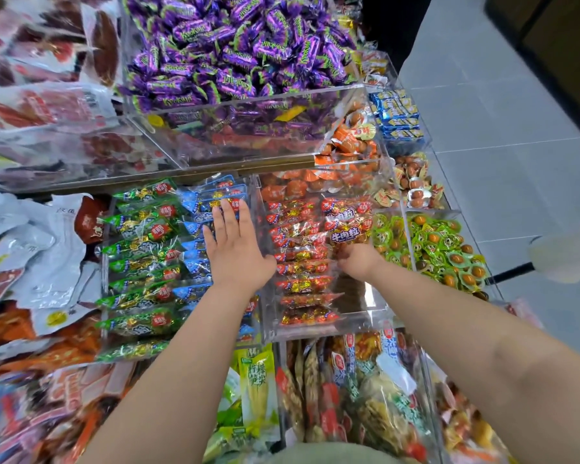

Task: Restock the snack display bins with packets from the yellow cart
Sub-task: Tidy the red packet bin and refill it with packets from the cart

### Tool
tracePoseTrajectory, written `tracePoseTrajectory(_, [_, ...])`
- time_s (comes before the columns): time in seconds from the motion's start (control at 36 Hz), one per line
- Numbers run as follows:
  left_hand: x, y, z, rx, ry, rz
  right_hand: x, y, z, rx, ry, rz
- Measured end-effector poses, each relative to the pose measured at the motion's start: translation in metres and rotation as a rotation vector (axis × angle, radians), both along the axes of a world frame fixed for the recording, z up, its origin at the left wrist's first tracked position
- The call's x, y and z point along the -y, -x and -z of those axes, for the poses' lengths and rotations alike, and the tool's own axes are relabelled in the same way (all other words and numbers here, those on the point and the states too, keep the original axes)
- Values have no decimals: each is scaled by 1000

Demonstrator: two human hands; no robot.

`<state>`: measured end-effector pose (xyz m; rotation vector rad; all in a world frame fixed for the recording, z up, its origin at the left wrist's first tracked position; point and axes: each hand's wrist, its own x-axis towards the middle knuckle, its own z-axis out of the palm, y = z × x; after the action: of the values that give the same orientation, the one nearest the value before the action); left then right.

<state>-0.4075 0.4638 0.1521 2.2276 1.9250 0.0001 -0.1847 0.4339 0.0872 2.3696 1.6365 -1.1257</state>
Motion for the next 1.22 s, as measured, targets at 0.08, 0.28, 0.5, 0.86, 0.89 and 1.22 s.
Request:
tracePoseTrajectory(0.08, [4, 2, -12, 144, -17, 5, 18, 1, -14, -106, -69, 75])
tracePoseTrajectory(0.28, [66, 3, -29, 713, -57, 144, 84, 18, -58, -472, -385, 290])
tracePoseTrajectory(0.5, [150, -17, -19, 1117, 749, -126, 189, 40, -51, -494, -602, 727])
tracePoseTrajectory(0.86, [279, -24, 84, 405, 1258, -51, 475, 89, 22, -542, -213, 1626])
tracePoseTrajectory(0.89, [289, -25, 90, 381, 1320, -68, 498, 95, 25, -545, -190, 1695])
tracePoseTrajectory(1.22, [388, -87, 133, -36, 1244, 150, 688, 144, 53, -742, 113, 2083])
